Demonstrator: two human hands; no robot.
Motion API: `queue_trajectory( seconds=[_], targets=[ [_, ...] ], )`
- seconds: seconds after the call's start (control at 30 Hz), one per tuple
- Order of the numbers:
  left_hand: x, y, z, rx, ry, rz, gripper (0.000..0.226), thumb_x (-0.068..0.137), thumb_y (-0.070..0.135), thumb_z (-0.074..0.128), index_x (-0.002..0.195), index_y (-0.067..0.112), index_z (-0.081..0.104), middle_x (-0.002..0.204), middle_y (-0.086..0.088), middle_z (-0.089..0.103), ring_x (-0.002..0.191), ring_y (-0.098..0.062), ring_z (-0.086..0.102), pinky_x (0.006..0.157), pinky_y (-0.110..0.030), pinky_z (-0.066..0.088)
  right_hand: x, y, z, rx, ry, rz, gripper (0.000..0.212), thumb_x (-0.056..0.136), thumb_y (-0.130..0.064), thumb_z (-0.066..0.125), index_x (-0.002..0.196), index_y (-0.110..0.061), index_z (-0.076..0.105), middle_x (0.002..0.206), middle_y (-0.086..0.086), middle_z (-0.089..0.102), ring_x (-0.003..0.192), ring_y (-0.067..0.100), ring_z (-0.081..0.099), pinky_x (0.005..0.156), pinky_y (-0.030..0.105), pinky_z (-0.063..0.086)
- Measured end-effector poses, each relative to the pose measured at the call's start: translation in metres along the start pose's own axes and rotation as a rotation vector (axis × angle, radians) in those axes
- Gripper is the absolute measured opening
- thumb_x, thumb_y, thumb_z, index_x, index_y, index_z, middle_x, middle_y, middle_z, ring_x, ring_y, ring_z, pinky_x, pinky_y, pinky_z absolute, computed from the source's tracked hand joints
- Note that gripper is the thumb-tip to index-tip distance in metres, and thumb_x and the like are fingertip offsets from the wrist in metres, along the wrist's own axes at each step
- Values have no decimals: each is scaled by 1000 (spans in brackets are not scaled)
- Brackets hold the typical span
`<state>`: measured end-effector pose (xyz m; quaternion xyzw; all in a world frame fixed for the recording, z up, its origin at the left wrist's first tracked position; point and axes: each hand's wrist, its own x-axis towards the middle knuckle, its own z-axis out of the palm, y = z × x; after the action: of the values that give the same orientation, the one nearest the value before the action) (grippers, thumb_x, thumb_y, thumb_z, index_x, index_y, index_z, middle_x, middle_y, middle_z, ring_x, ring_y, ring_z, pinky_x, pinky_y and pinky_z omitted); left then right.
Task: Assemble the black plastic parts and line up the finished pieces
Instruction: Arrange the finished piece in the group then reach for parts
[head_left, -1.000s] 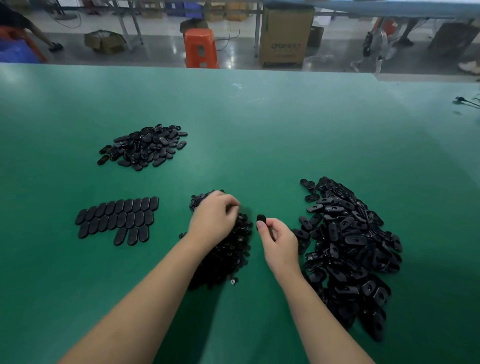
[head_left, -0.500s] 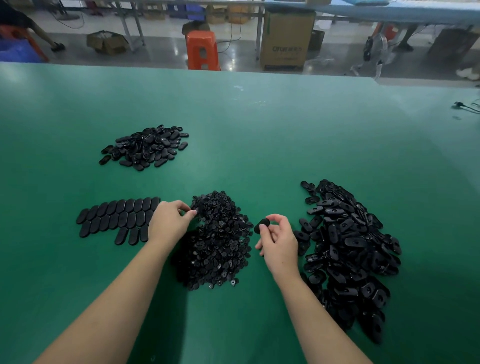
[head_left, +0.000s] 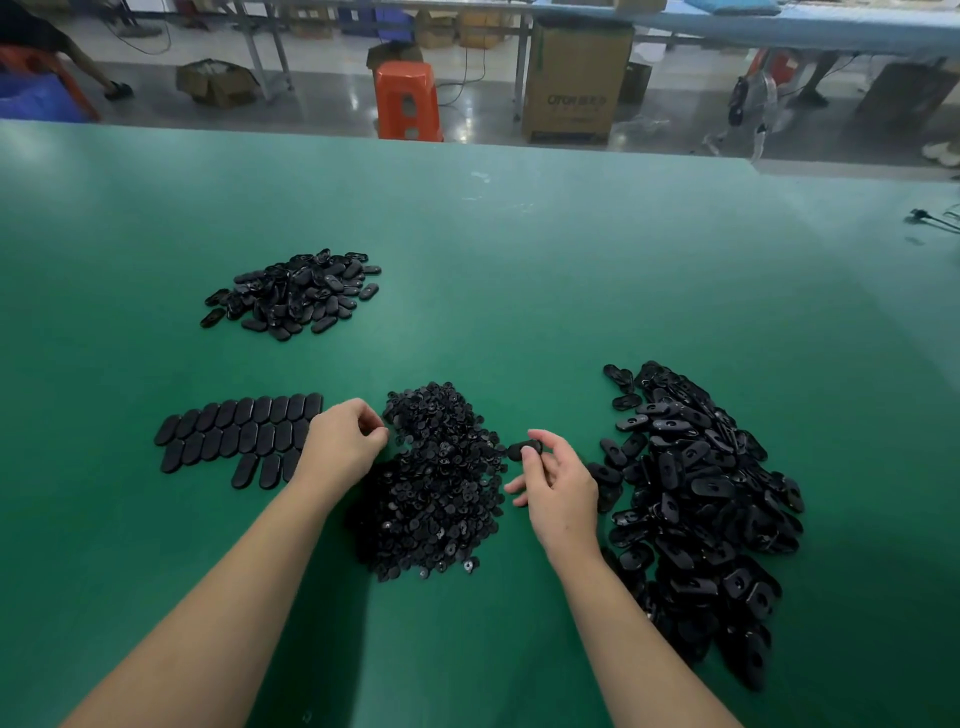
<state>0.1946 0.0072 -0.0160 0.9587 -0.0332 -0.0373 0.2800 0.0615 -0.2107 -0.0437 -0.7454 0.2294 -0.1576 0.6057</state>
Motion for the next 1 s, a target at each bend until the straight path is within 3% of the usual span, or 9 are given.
queue_trajectory(
  seconds=[0.13,0.2,0.3,0.4,0.57,0.7,1.0],
  targets=[
    [-8,17,-1,-248,10,59,11,92,15,69,88,25,67,79,7,67,66,-11,60,59,-24,46,1,1,0,-29,14,5,14,105,-24,52,107,-36,58,75,-9,75,62,13,71,62,30,59],
    [-15,31,0,-417,-61,81,15,94,15,68,98,29,73,70,9,68,53,-9,57,53,-20,46,1,1,1,-24,16,13,14,106,-25,50,104,-38,57,76,-10,75,63,15,72,65,36,61],
    [-29,54,7,-572,-213,131,16,94,16,69,93,30,77,55,4,63,46,-9,54,51,-16,45,1,0,1,8,29,26,12,106,-24,48,103,-33,55,82,-14,76,61,18,72,64,41,61],
    [-39,74,22,-643,-305,146,12,92,11,71,89,21,76,58,0,66,46,-13,57,53,-22,50,1,0,0,45,44,25,11,106,-21,48,102,-28,55,90,-13,76,60,19,71,58,37,58],
    [-48,90,36,-878,-426,50,4,93,-3,66,95,1,65,78,-18,73,54,-20,63,53,-31,56,0,0,0,35,53,9,13,105,-22,49,99,-30,55,85,-5,75,56,17,68,52,30,53],
    [-51,97,39,-872,-430,60,8,94,-3,64,100,2,66,76,-16,73,52,-22,62,54,-32,57,1,1,0,17,61,-4,14,105,-22,49,98,-33,54,80,-4,73,51,15,65,49,25,50],
    [-51,102,43,-674,-286,143,7,90,10,72,85,14,75,57,4,65,45,-11,57,48,-24,48,1,0,0,5,38,7,14,106,-23,47,101,-34,54,76,-3,74,53,17,65,51,25,50]
  ],
)
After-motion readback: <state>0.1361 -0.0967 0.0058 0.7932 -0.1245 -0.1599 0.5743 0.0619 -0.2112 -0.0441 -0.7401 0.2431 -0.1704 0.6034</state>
